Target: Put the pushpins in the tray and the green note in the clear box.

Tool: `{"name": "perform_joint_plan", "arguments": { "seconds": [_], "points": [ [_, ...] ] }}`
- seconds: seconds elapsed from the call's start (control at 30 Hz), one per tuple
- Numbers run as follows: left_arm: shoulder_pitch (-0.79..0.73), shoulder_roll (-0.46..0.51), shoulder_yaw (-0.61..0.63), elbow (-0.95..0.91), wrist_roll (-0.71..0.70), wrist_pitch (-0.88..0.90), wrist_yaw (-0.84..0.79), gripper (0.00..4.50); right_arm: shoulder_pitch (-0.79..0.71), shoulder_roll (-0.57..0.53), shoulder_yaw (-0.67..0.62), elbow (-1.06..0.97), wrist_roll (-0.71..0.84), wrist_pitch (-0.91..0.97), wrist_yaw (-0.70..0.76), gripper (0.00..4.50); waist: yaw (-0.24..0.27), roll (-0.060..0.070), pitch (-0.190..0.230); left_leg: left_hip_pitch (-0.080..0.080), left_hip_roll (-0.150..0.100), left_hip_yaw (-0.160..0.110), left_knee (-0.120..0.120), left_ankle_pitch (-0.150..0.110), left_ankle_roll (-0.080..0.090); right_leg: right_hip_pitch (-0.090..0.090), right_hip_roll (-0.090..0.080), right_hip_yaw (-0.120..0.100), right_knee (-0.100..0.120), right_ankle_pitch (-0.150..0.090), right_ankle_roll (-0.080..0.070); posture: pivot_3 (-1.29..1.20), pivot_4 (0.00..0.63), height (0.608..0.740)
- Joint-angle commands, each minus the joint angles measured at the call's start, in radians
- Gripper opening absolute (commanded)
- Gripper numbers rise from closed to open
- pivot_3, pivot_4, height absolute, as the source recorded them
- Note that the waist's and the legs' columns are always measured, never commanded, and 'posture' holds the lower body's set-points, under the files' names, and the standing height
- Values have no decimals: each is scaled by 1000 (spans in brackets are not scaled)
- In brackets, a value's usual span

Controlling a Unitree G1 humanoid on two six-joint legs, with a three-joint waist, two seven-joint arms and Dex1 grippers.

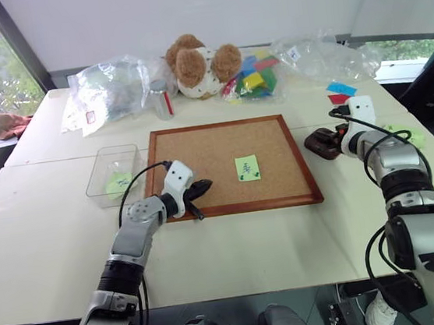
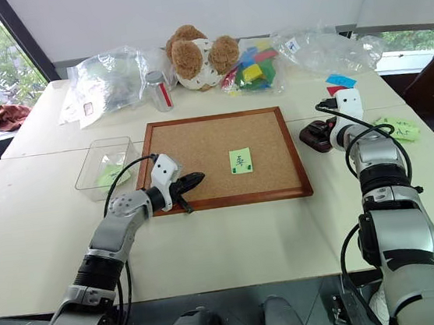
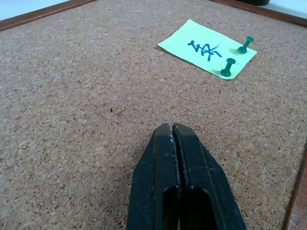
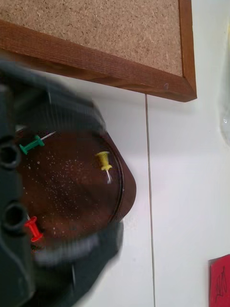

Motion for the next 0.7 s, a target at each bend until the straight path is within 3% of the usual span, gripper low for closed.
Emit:
{"name": "perform_joint_plan", "arguments": {
  "seconds": [0.03,0.23,0.5,0.6,0.7],
  "points": [
    [30,-5,-29,18,9,34,-13,0,-16,-7,-14,-33,9,-3,-5,4427,0,0,0,0,0,0,0,0,0,0,0,0,0,0,0,0,150,740],
    [39,1,-27,5,8,41,-13,0,6,-13,-18,-196,43,77,38,4427,0,0,0,0,0,0,0,0,0,0,0,0,0,0,0,0,150,740],
    [38,1,-22,0,6,46,-11,0,270,46,57,-895,187,428,131,4427,3,0,0,0,0,-1,-1,0,0,0,0,0,0,0,0,0,150,740],
    [35,1,-22,3,7,46,-12,0,345,84,85,-1064,214,512,108,3581,2,1,-1,0,0,-1,-2,0,1,0,0,0,0,0,0,0,150,740],
    [33,-1,-24,8,7,46,-14,0,393,121,124,-1167,223,566,79,2209,3,1,-1,0,0,-1,-1,-1,2,0,0,0,0,0,0,0,150,740]
  ]
}}
